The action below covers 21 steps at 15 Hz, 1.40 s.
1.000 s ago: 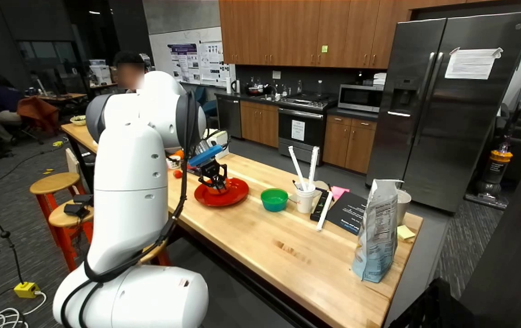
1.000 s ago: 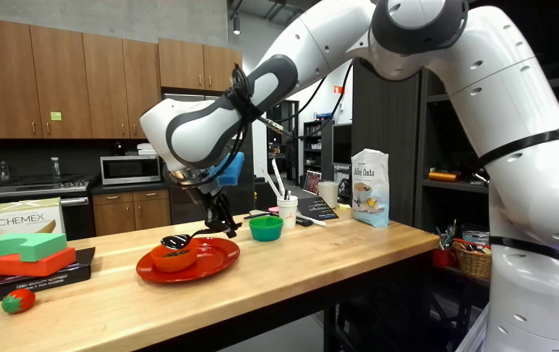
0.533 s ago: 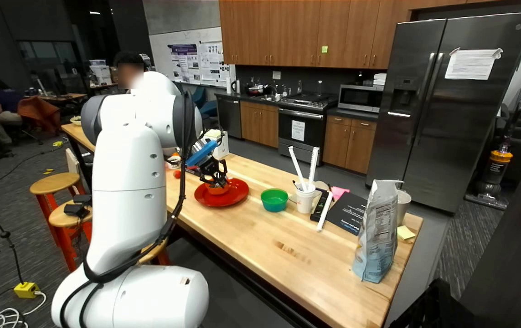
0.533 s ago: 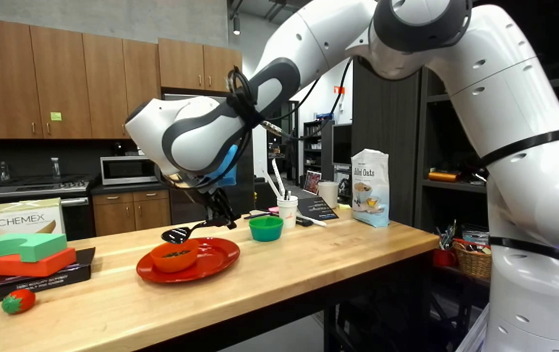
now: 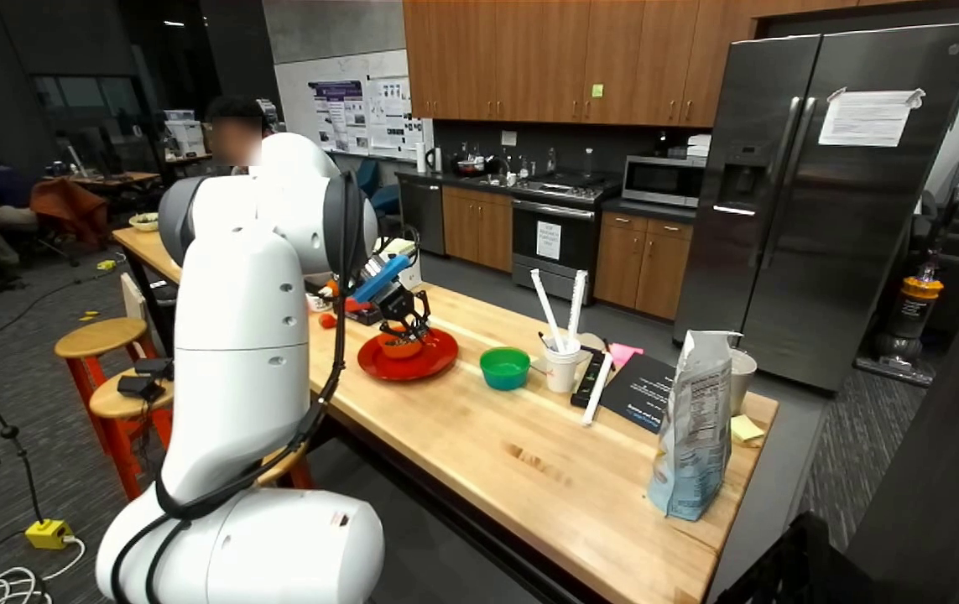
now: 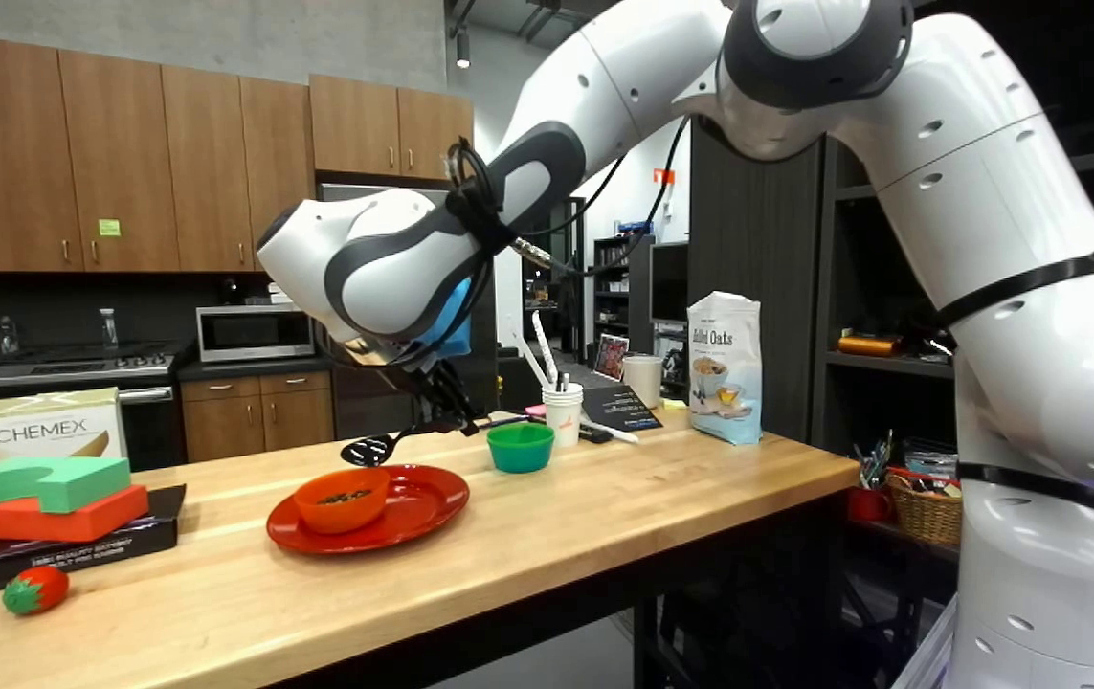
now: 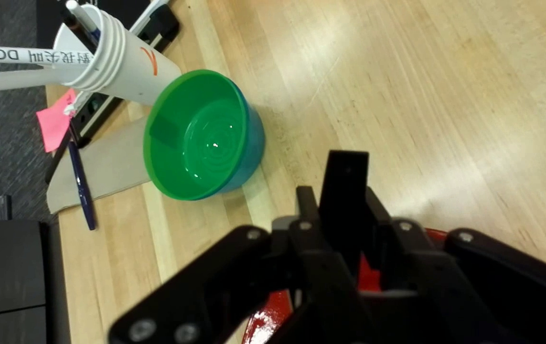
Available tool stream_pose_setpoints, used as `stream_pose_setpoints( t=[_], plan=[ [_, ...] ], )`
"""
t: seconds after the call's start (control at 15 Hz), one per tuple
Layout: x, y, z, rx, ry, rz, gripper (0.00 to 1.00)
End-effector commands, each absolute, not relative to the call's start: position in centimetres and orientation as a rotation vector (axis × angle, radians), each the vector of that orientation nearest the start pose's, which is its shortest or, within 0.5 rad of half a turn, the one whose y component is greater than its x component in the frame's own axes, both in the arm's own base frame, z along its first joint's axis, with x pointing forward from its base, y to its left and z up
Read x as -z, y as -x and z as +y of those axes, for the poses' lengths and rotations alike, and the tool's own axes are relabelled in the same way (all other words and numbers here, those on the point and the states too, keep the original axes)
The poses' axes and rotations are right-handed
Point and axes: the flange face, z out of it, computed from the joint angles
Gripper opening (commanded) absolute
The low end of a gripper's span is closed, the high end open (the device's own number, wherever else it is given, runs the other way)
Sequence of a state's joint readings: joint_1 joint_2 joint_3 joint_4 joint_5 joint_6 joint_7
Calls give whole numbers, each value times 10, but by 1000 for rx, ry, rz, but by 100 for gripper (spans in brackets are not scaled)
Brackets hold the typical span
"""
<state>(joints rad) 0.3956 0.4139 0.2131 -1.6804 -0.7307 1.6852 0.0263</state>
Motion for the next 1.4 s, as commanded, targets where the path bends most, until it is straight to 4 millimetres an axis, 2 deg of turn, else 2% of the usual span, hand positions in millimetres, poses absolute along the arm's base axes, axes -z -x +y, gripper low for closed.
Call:
stream_pose_setpoints(
  t=[0.0,0.53,1.0,1.33],
  plan=[
    [-353,-572,288,194,-2236,995,6],
    [-356,-578,296,177,-2224,1038,6],
    [-382,-558,309,375,-2057,968,6],
    [-378,-550,332,439,-2013,989,6]
  ],
)
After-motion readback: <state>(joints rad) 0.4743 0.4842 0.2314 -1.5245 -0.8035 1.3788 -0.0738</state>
